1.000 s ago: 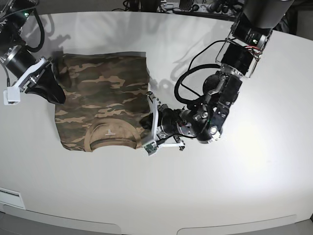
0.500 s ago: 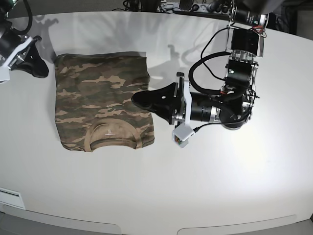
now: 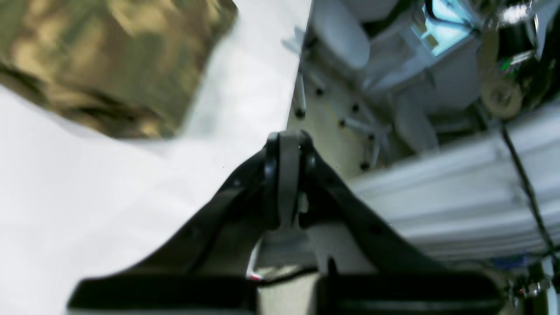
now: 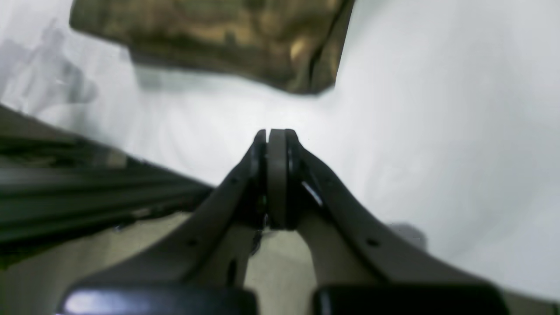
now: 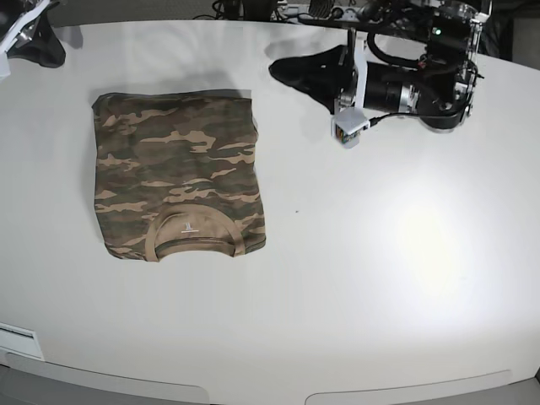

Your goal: Fold the T-shirt properly

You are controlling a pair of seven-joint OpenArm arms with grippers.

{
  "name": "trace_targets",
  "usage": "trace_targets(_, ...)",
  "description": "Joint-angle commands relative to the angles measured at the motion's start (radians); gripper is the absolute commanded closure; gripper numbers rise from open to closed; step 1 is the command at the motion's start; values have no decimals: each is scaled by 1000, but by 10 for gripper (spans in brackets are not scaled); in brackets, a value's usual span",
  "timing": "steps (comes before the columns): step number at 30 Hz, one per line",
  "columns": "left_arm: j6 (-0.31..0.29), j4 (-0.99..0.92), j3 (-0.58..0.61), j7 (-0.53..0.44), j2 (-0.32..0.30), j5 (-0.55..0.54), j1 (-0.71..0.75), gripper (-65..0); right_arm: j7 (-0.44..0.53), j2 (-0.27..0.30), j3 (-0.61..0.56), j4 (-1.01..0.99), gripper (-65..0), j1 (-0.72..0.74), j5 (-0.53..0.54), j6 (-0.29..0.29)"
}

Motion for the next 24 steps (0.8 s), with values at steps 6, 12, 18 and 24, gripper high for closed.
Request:
trace_targets(6, -15, 159, -138, -7, -122, -25, 251, 0, 16, 12, 10, 14, 0, -127, 20, 1)
trace_targets(12, -27, 246, -300, -7, -144, -25, 540, 0, 16, -10, 8, 12, 0, -230, 20, 1)
trace_targets(18, -13, 246, -343, -7, -141, -5, 812, 0, 16, -26, -24, -12, 0, -331, 20, 1)
trace_targets(24, -17, 246, -343, -7, -141, 14, 1031, 0, 16, -26, -108, -58, 0, -438, 20, 1)
